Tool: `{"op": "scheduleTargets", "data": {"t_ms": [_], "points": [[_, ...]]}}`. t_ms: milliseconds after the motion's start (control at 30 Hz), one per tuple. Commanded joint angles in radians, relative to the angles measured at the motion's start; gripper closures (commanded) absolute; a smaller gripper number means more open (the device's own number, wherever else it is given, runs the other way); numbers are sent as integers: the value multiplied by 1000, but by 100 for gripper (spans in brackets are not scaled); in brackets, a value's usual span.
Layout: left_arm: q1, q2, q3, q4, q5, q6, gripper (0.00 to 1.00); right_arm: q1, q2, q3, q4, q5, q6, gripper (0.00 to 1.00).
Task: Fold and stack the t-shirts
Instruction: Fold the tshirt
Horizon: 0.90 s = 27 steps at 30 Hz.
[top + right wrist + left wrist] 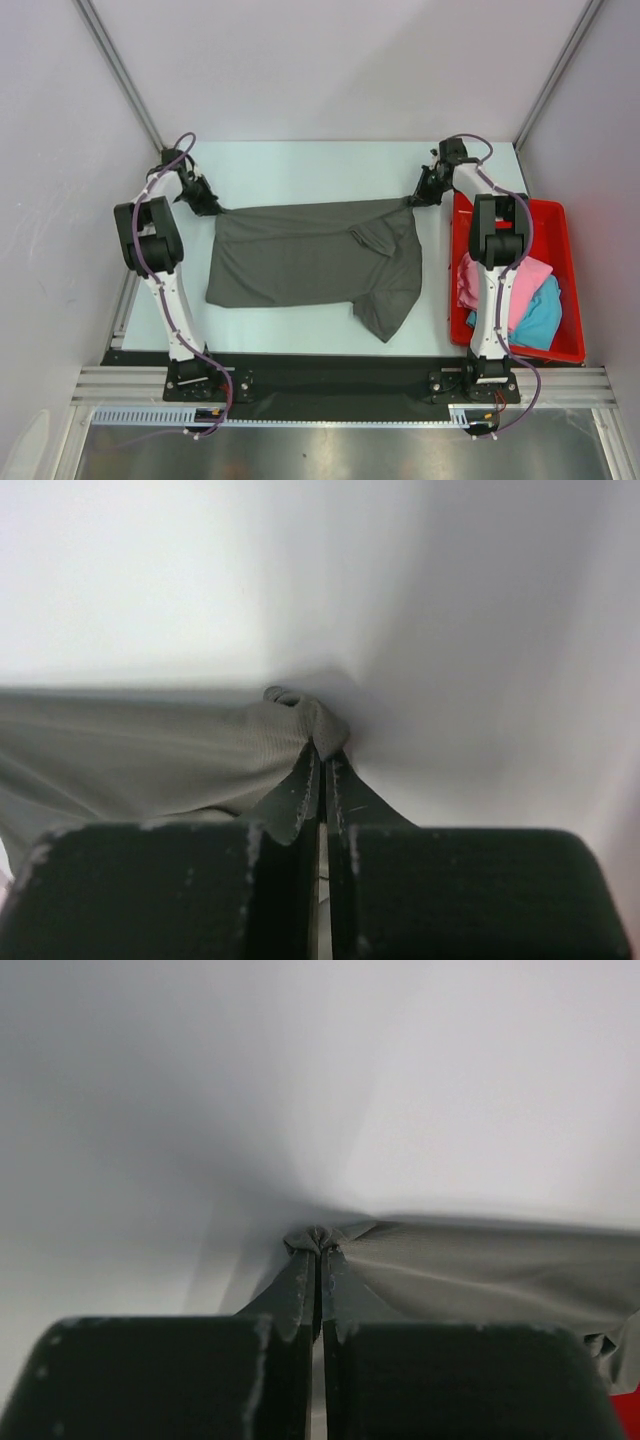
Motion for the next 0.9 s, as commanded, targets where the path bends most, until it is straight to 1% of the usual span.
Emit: {"op": "scheduleTargets", "data": {"t_ms": [0, 100, 133, 233, 300, 333, 367, 400, 433, 467, 500, 533, 567, 667, 700, 767, 800, 833, 867], "points": [[34, 54, 100, 94, -8, -54, 100, -1, 18, 15, 141, 95, 23, 100], [37, 109, 187, 98, 26, -83, 100, 2, 82, 115, 142, 99, 12, 100], [37, 144, 207, 97, 36, -91, 100, -1, 99, 171, 141, 95, 12, 100], [38, 180, 250, 124, 49, -123, 99, -4, 171, 259, 135, 67, 27, 100], [37, 192, 270, 124, 46, -141, 90, -6, 207, 354, 109, 55, 47, 100], [37, 201, 302, 106, 28, -143, 71, -4, 240, 398, 90, 52, 49, 100], [37, 200, 315, 98, 20, -140, 66, -4, 253, 473, 39, 53, 47, 88], [35, 192, 322, 95, 12, -135, 61, 0, 265, 517, 9, 56, 47, 81], [37, 178, 319, 89, -21, -131, 51, 0, 277, 549, -20, 63, 49, 75], [35, 145, 312, 86, -37, -121, 47, 3, 273, 570, -45, 67, 50, 68], [35, 120, 289, 84, -54, -115, 44, 6, 258, 578, -75, 73, 50, 64], [34, 99, 275, 77, -71, -109, 40, 10, 238, 569, -86, 81, 47, 61], [35, 45, 257, 69, -103, -94, 38, 17, 184, 551, -104, 101, 49, 54], [23, -56, 140, 49, -172, -66, 36, 31, 86, 444, -141, 133, 33, 46], [20, -134, 47, 54, -187, -63, 36, 43, 30, 398, -163, 144, 29, 44], [12, -225, -56, 66, -219, -69, 35, 54, -26, 355, -236, 170, 13, 43], [9, -268, -161, 74, -235, -74, 34, 71, -85, 323, -256, 182, 7, 43], [7, -355, -217, 93, -238, -78, 35, 77, -121, 255, -273, 196, 0, 42], [4, -394, -269, 101, -237, -88, 35, 86, -153, 209, -292, 216, -5, 43]]}}
